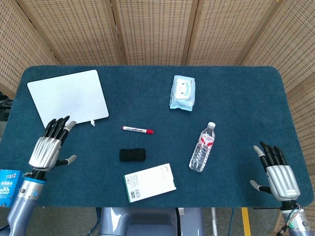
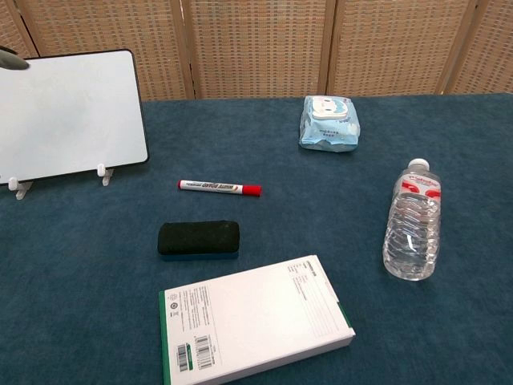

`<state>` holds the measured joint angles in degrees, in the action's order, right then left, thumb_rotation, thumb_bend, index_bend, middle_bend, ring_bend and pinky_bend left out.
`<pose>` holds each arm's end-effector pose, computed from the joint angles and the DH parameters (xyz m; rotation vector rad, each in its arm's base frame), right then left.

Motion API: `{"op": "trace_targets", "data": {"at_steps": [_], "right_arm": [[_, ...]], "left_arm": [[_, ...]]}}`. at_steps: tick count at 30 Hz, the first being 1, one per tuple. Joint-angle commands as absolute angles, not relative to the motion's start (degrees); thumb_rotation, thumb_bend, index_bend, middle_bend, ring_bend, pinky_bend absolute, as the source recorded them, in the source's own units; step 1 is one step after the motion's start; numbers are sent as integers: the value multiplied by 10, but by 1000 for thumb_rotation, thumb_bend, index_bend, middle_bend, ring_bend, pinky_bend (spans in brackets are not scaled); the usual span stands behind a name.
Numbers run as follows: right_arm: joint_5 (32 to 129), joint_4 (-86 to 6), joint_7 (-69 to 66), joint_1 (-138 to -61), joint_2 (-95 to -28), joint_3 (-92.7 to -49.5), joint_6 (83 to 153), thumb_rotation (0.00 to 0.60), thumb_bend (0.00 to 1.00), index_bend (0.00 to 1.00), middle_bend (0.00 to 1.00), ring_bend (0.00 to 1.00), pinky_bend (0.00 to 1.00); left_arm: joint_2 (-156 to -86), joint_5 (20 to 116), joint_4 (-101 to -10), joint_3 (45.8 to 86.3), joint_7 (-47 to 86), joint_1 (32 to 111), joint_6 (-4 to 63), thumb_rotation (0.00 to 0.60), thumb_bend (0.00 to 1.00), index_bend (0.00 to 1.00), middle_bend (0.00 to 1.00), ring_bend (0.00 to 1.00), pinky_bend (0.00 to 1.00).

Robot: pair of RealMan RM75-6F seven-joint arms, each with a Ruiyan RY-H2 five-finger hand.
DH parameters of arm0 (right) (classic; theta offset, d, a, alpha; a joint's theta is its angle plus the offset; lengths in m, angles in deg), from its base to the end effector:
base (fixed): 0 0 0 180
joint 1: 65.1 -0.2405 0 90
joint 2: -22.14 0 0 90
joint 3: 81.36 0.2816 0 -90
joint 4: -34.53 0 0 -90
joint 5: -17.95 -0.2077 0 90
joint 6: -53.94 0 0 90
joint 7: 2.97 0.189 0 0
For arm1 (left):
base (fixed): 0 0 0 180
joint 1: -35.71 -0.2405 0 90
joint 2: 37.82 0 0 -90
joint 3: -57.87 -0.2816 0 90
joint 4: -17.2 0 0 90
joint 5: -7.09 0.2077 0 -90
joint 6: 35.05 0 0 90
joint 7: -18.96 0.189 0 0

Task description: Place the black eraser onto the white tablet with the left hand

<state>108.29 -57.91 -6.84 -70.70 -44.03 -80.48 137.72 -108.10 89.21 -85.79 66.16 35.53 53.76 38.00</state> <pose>-0.3183 -0.2235 0.1441 1.5030 -0.8791 0.8979 -0.2290 0.3007 0.1043 -1.6069 -0.8616 -1.0038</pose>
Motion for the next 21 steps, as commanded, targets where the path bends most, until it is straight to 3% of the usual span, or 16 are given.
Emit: {"op": "trace_targets", "data": {"at_steps": [1,10,21], "right_arm": [[1084,-579,-66,-707,-440,-805,1378,600,53,28,0,0,0],[1086,-577,-55,-705,-437,-803,1386,600,53,28,0,0,0],[1083,-574,-36,-703,-432,-800,1390,600,53,28,0,0,0]], "left_arm": [[-1064,849,-901,675,386,581,314,600,94,115,0,0,0],[-1076,746,-934,701,475,663,222,600,111,166,0,0,0],[-1167,612,-900,704,597,741,222,600,128,233,0,0,0]]}}
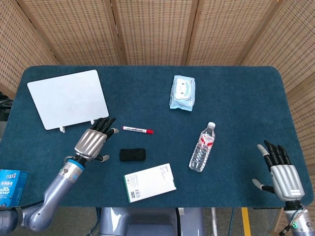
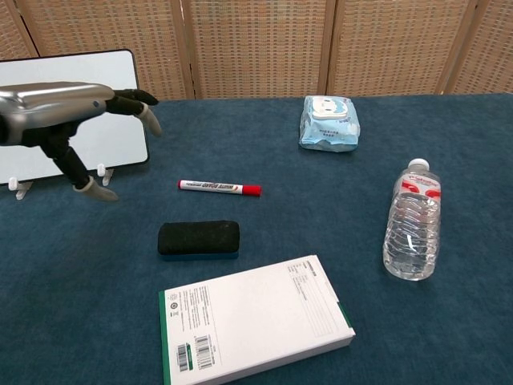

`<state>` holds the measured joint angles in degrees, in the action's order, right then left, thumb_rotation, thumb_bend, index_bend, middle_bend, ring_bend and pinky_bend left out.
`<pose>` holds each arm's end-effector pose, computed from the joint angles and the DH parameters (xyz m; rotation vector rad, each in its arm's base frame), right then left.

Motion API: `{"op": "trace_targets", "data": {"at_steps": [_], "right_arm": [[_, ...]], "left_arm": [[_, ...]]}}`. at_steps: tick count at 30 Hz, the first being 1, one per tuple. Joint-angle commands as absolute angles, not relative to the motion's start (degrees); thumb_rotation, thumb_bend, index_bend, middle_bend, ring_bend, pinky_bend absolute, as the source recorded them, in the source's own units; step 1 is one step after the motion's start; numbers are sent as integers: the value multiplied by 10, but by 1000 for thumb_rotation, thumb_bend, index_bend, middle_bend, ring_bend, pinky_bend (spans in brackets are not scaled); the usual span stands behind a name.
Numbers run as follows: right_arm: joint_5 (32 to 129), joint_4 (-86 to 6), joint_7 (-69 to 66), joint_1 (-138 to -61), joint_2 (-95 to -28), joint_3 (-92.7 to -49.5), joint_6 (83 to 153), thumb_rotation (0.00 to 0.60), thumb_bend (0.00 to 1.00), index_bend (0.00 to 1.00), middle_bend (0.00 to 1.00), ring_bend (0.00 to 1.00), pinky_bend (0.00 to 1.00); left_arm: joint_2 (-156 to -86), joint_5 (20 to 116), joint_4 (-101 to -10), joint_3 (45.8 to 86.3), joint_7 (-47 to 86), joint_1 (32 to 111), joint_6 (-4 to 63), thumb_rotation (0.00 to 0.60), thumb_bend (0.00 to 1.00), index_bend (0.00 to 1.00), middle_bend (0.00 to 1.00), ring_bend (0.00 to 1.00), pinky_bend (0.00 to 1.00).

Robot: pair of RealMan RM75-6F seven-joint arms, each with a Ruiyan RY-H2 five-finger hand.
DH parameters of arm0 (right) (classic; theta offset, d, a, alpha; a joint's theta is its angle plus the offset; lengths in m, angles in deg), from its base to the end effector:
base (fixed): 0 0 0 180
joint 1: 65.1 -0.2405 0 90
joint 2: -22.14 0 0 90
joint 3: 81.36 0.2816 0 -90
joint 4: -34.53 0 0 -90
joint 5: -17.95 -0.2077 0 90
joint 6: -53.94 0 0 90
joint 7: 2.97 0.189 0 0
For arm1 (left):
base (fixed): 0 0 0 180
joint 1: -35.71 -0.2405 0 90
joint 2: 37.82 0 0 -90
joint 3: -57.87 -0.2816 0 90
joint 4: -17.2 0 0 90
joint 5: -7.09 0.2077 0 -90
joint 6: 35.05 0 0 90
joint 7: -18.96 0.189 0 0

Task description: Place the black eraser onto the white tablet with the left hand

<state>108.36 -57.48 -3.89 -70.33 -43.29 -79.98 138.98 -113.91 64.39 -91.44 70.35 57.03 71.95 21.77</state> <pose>-0.3198 -0.2237 0.1544 1.4707 -0.8870 0.9355 -0.1434 0.3526 0.0264 -1.9043 -0.9007 -0.8260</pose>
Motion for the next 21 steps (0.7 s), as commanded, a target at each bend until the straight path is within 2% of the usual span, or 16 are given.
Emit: {"op": "trace_targets", "data": {"at_steps": [1,8,16,21], "right_arm": [[1083,-574,-34,-703,-431,-800,1390,600,53,28,0,0,0],[1075,-572,-20,-700,-426,-793,1396,600,53,28,0,0,0],[1081,-570,-3,-700,-421,-795,1399,600,53,28,0,0,0],[1082,-568,5,-699,-420,-794,1401,600,53,28,0,0,0]], "left_arm": [[-1176,601,-895,704,606,747,224,600,131,240,0,0,0],[-1232,539,-868,697,656,778,247,600,170,276,0,0,0],[-1312,476,-853,689,714,800,325,600,181,285,0,0,0],[-1337,457,-848,685,731,808,353,600,181,286,0,0,0]]}}
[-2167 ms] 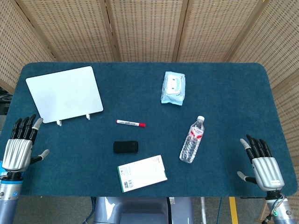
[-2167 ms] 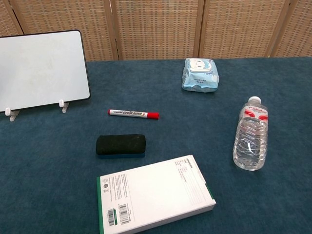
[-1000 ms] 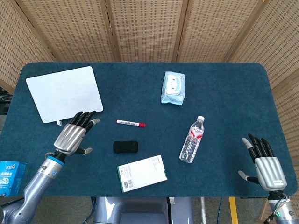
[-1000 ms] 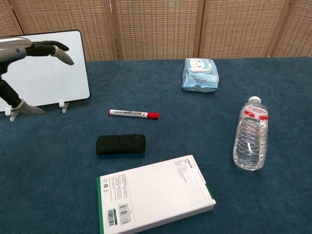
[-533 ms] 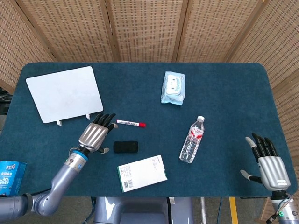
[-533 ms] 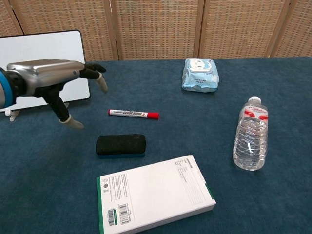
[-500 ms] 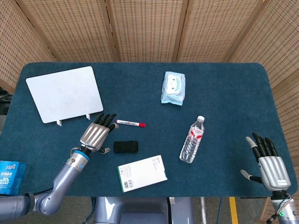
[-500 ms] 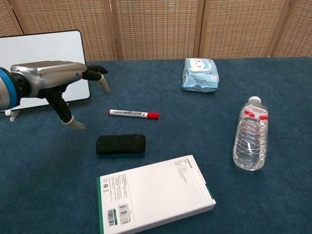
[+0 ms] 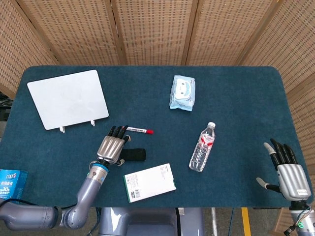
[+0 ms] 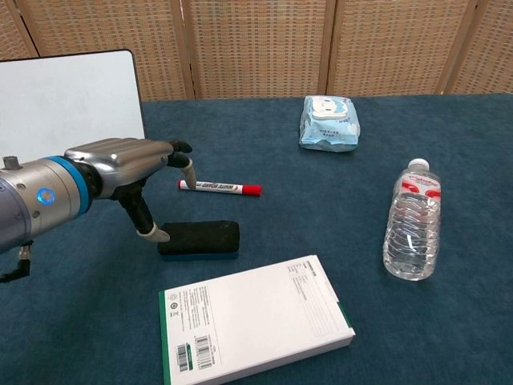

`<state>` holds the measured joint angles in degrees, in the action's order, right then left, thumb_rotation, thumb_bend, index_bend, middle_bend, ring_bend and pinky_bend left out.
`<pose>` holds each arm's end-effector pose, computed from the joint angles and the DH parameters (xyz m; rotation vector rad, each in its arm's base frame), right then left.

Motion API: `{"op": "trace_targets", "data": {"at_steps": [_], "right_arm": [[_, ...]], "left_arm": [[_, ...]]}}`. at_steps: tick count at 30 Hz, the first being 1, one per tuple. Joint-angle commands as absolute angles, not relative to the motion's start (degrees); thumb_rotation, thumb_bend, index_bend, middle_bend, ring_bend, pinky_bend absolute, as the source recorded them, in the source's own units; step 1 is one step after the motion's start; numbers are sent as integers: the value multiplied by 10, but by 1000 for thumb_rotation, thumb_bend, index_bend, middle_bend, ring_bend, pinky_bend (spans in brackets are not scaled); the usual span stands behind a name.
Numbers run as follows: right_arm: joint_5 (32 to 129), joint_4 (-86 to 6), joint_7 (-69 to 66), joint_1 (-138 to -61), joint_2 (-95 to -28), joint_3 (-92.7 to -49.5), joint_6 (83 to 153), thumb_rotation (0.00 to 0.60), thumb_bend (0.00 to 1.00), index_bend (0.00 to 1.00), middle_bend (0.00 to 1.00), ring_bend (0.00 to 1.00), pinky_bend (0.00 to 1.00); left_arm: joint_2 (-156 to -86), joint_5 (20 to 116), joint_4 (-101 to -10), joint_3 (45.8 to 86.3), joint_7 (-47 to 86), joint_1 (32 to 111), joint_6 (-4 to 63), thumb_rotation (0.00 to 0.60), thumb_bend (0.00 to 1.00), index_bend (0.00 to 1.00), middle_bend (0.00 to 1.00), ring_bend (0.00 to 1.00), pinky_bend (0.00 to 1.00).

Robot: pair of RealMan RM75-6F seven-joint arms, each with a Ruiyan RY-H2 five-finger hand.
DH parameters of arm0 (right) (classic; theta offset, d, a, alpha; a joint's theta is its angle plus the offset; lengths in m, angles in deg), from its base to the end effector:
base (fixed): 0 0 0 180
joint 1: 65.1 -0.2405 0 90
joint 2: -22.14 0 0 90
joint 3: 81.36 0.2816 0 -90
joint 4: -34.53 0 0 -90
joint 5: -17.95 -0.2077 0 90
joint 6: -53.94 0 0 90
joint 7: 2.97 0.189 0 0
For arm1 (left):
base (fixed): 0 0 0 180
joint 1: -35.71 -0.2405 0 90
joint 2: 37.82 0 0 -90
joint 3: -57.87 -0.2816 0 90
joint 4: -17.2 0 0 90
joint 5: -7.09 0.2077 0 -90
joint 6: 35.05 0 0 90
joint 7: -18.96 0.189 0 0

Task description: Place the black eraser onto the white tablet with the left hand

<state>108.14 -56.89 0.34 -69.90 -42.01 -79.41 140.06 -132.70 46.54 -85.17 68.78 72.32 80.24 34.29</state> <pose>-0.3236 -0.2238 0.1682 1.4318 -0.9059 0.9766 -0.1198 0.3515 -0.0594 -1.8476 -0.9608 -0.6714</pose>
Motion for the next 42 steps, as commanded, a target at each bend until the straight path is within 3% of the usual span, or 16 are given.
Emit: {"op": "trace_targets", "data": {"at_steps": [1,42], "right_arm": [[1082,-568,6,-699,-419,-794,1401,600,53,28,0,0,0],[1091,-569,22,-696,-415,-795,1409,600,53,28,0,0,0]], "left_arm": [[-1340,456,-846,683,734,809,358,600,179,286,0,0,0],[-1423,411,-777,689,760,835,394,600,178,293,0,0,0]]}}
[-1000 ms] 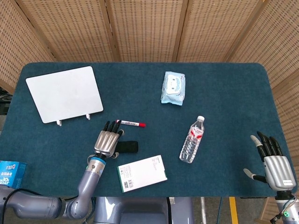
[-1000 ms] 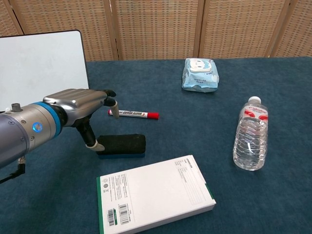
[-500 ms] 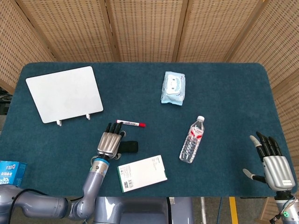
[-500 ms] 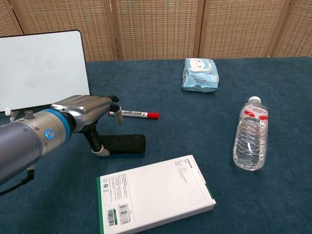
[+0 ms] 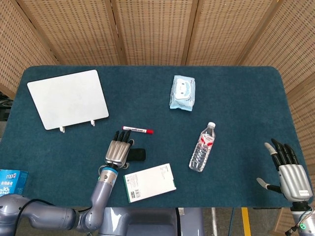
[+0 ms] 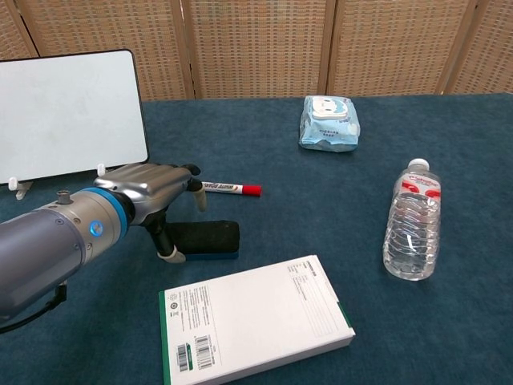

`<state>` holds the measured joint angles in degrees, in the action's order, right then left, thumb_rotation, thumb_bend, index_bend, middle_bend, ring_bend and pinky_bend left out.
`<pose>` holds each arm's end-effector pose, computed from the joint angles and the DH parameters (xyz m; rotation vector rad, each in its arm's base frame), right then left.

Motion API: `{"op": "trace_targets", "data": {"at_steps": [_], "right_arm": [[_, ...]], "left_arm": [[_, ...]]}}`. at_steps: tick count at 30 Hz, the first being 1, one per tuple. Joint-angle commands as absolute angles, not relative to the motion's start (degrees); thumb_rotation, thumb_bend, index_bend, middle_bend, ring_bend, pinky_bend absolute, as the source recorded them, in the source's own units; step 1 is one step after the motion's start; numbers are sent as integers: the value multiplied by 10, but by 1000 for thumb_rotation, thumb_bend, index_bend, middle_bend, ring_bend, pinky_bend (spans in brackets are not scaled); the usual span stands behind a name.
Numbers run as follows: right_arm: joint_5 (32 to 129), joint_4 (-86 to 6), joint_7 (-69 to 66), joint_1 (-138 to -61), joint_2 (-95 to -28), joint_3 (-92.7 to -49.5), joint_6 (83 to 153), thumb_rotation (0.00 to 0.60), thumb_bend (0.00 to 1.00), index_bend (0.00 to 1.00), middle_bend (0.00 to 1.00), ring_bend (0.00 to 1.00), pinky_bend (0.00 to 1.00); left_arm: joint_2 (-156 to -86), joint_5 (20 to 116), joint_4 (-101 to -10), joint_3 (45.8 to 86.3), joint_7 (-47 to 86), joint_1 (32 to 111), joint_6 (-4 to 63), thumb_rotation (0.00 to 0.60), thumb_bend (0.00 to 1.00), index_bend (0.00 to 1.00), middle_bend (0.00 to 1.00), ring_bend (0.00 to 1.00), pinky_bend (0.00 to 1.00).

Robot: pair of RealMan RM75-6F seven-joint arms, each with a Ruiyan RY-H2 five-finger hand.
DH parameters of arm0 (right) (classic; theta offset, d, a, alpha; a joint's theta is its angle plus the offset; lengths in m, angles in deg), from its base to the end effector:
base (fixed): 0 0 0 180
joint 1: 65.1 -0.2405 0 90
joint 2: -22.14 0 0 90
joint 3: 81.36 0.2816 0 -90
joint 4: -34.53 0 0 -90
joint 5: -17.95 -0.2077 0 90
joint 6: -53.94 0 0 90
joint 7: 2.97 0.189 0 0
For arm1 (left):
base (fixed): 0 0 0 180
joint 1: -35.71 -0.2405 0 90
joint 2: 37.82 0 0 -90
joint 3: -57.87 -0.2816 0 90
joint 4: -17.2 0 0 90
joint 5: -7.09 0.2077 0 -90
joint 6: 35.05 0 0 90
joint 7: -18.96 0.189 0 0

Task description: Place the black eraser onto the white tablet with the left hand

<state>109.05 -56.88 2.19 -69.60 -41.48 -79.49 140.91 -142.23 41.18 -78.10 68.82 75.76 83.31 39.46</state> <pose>-0.3217 -0.2216 0.1724 1.4280 -0.9115 1.0063 -0.1130 0.3487 -0.0999 -1.8036 -0.9741 -0.5942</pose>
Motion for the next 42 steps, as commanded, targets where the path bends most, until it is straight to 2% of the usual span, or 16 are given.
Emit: {"op": "trace_targets", "data": {"at_steps": [1,9,14,29,42], "right_arm": [[1091,-569,23,-696,-414,-795,1409,600,53,28,0,0,0],[1090,-569,27,-695,-413,-795,1410,600,53,28,0,0,0],[1091,-569,30,-694,-413,-794,1412,600,53,28,0,0,0],[1095,-570,31,-692,-412,-795,1418,600,53,28,0,0,0],[1094,-569,33,-692,-412,-794,1416,600,53,28,0,0,0]], "left_arm": [[-1424,409,-774,689,762,836,393,600,179,293,0,0,0],[-1435,392,-753,695,767,843,382,600,187,305,0,0,0],[-1443,392,-746,697,763,846,378,600,258,352,0,0,0],[-1444,402,-743,698,754,844,386,600,322,416,0,0,0],[-1362,473,-771,708,711,822,413,600,314,423,0,0,0]]}}
